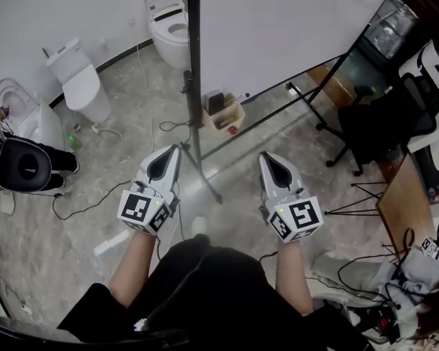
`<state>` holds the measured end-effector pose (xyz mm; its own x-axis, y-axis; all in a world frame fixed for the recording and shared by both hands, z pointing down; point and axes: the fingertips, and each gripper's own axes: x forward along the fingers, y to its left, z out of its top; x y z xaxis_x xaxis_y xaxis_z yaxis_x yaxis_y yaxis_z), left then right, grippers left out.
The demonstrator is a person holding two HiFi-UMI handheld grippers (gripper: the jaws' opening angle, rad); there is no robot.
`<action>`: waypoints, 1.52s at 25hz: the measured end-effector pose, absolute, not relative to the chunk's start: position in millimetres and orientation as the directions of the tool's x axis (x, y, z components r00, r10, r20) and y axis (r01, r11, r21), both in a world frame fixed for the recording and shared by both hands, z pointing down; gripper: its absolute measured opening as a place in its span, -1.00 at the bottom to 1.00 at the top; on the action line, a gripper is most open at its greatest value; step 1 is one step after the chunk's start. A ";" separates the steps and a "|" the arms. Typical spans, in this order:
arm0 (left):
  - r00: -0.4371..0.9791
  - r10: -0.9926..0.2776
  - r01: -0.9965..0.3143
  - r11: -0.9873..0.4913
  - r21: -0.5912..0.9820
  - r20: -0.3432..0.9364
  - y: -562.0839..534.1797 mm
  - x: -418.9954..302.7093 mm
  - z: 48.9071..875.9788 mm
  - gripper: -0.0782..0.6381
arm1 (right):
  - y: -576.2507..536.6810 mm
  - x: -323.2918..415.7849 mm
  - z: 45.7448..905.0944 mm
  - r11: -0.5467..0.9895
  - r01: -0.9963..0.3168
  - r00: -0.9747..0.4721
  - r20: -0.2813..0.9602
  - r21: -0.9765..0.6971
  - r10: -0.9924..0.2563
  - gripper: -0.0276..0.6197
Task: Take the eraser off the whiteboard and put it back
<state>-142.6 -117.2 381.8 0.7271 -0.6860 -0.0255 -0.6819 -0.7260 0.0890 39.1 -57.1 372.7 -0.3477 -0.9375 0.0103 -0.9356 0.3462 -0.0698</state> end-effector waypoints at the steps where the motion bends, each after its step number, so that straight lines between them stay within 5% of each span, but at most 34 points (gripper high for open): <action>1: 0.730 -0.683 -0.679 -0.729 0.090 -0.026 -124.2 -144.5 382.3 -0.77 | -63.6 36.5 373.3 0.342 -0.937 -0.344 0.013 -0.070 -0.939 -0.89; 18: 0.802 -0.597 -0.592 -0.798 0.114 -0.008 -200.0 -131.6 395.0 -0.77 | -140.3 23.6 374.3 0.280 -0.958 -0.282 0.030 -0.062 -0.959 -0.89; 38: 0.699 -0.714 -0.714 -0.692 0.109 0.043 -219.5 -61.5 409.8 -0.77 | -194.8 62.6 373.8 0.479 -0.875 -0.482 0.035 -0.070 -0.875 -0.89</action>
